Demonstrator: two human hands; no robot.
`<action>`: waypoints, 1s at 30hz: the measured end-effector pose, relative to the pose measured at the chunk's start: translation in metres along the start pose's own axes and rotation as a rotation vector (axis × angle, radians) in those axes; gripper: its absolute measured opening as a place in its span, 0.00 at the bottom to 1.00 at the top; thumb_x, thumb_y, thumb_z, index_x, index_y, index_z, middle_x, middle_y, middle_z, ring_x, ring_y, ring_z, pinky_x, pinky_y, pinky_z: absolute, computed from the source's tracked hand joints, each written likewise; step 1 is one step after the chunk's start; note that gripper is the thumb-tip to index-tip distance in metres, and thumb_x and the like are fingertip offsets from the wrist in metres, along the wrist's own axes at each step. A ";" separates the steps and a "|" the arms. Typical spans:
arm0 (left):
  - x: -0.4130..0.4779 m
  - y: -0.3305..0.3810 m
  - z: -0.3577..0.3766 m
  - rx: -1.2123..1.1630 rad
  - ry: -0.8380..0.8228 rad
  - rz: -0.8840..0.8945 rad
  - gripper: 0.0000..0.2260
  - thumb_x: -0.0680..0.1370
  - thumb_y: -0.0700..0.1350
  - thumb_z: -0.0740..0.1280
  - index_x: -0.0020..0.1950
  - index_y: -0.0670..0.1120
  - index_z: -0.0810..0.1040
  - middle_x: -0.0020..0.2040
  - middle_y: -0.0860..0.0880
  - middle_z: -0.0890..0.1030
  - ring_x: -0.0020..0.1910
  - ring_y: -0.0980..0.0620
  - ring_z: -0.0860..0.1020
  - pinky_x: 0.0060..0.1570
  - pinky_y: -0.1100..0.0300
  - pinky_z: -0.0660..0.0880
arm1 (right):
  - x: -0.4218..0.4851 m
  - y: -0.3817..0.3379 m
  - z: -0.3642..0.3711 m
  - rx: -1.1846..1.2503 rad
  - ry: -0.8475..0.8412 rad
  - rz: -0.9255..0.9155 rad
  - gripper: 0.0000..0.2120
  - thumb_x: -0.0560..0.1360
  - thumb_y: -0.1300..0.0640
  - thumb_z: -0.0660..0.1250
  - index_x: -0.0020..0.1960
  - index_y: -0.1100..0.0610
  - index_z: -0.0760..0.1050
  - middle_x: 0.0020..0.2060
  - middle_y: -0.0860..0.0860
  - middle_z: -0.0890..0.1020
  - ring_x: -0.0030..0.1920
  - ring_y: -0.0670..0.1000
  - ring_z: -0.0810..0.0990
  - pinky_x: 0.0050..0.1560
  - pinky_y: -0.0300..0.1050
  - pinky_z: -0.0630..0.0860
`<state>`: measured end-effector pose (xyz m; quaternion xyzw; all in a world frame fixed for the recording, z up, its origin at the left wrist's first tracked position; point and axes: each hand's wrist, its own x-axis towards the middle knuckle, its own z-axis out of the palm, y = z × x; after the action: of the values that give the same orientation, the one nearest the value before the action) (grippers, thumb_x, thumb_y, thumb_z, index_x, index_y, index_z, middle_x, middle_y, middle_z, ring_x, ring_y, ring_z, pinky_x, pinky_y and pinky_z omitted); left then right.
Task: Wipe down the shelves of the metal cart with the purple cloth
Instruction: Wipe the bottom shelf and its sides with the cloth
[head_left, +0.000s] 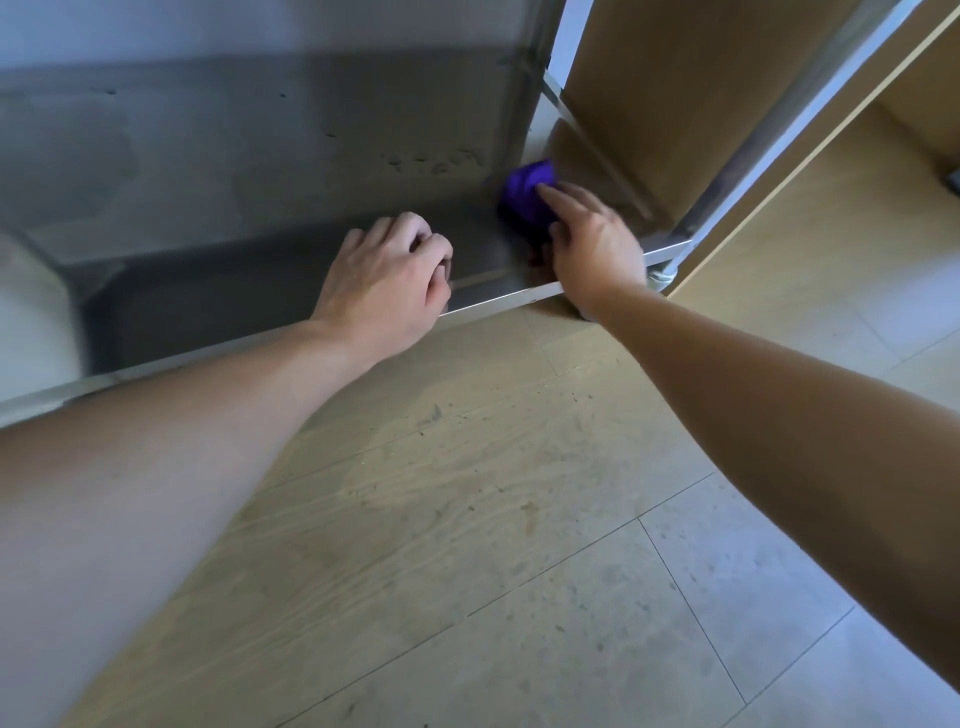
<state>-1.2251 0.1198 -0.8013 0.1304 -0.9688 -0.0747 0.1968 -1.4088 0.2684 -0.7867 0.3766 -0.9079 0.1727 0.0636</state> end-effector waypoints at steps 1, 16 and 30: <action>0.000 0.001 0.001 0.006 0.001 -0.001 0.08 0.78 0.45 0.59 0.51 0.47 0.77 0.55 0.47 0.75 0.52 0.44 0.74 0.50 0.48 0.71 | 0.002 0.009 -0.003 0.011 0.014 0.097 0.23 0.80 0.60 0.56 0.73 0.46 0.65 0.73 0.49 0.68 0.70 0.56 0.68 0.68 0.53 0.69; -0.001 0.004 0.002 0.016 -0.005 -0.009 0.11 0.79 0.46 0.59 0.58 0.45 0.77 0.58 0.46 0.75 0.56 0.44 0.75 0.53 0.46 0.73 | 0.013 -0.045 0.014 -0.008 -0.086 -0.059 0.27 0.78 0.64 0.58 0.75 0.46 0.62 0.75 0.50 0.64 0.73 0.57 0.64 0.71 0.56 0.65; 0.001 0.005 0.007 0.029 0.013 -0.015 0.08 0.78 0.45 0.58 0.50 0.48 0.76 0.54 0.48 0.74 0.51 0.46 0.74 0.51 0.47 0.71 | 0.021 0.026 0.001 -0.084 0.058 0.538 0.30 0.74 0.68 0.59 0.74 0.54 0.60 0.76 0.52 0.59 0.72 0.61 0.61 0.71 0.58 0.62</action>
<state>-1.2299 0.1253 -0.8067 0.1410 -0.9675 -0.0614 0.2009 -1.4417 0.2710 -0.7893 0.1140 -0.9795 0.1561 0.0569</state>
